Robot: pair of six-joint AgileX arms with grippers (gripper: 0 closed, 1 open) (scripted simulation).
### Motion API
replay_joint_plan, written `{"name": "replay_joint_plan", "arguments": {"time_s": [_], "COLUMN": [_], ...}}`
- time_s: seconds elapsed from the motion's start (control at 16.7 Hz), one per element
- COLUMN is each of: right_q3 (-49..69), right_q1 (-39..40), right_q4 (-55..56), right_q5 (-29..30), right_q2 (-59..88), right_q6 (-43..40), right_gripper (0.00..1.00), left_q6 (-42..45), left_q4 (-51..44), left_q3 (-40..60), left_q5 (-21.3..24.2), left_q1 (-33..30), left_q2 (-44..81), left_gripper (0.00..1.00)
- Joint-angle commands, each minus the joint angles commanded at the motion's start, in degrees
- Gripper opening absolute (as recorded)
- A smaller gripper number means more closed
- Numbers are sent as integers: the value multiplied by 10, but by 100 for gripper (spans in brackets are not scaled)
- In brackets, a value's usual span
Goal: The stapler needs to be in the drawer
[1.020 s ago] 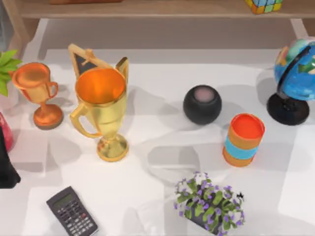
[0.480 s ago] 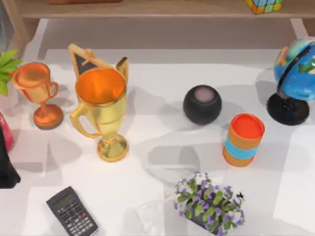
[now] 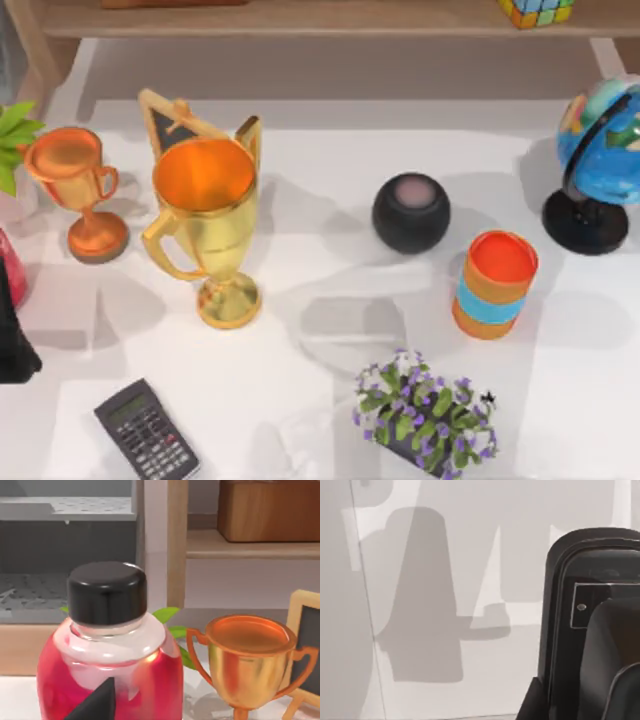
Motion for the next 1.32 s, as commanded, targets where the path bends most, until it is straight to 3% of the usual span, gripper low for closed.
{"name": "replay_joint_plan", "arguments": {"time_s": [0.72,1.32], "right_q3": [-32,-32], "right_q1": [0,0], "right_q4": [20,20], "right_q5": [34,34], "right_q2": [81,81], "right_q6": [-45,-45], "right_gripper": [0,75], "left_q6": [0,0], "left_q4": [0,0], "left_q3": [0,0], "left_q5": [0,0], "left_q1": [0,0], "left_q2": [0,0], "left_gripper": [100,100]}}
